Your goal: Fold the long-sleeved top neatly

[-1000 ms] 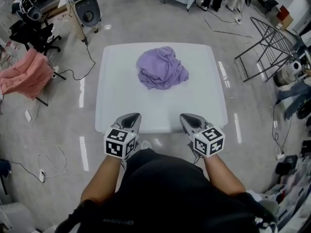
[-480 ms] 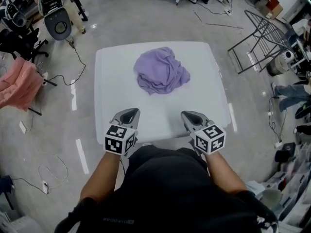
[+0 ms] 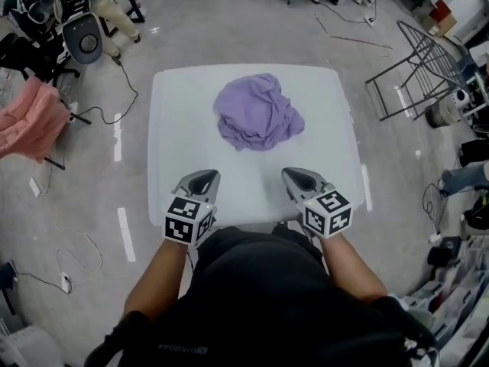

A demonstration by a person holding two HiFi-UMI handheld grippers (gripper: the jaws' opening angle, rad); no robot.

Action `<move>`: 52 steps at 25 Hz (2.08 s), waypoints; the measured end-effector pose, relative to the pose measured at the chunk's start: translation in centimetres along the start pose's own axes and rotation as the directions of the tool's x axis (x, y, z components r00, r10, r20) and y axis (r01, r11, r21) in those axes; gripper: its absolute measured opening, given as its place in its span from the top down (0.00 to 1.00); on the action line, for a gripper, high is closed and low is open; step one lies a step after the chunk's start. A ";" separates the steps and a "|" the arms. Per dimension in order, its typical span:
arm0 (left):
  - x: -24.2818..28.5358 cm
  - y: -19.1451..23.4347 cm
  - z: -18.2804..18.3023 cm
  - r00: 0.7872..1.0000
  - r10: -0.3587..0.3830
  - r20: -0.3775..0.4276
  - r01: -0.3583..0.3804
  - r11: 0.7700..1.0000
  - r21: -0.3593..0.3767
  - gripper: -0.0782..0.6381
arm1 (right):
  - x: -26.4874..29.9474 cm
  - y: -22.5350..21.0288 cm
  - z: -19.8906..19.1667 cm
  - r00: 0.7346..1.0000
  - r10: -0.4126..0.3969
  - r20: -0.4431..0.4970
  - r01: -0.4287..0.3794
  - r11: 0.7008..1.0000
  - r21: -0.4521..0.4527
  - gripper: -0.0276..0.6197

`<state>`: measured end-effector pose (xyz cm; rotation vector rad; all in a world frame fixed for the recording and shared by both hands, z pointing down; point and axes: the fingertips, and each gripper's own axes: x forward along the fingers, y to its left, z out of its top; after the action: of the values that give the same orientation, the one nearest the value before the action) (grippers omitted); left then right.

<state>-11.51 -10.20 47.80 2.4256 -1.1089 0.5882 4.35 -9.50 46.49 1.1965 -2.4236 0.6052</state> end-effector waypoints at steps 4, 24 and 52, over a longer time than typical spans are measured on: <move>0.7 0.6 -0.1 0.999 0.051 -0.003 -0.051 0.998 -0.037 0.88 | 1.2 -0.5 0.4 0.998 0.057 -0.024 -0.058 0.998 -0.037 0.95; 2.0 1.9 -1.0 0.970 0.236 -0.054 -0.241 0.962 -0.129 0.88 | 8.8 -4.0 1.2 0.985 0.093 -0.145 -0.133 0.945 -0.298 0.88; 0.6 5.0 3.2 0.970 0.239 0.051 -0.240 0.971 0.017 0.88 | 7.4 -9.6 12.6 0.995 -0.003 0.096 0.026 0.970 -0.242 0.92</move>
<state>-14.36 -15.23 46.38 2.3528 -1.4357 0.6220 6.15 -26.19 41.60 1.1617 -2.4772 0.2410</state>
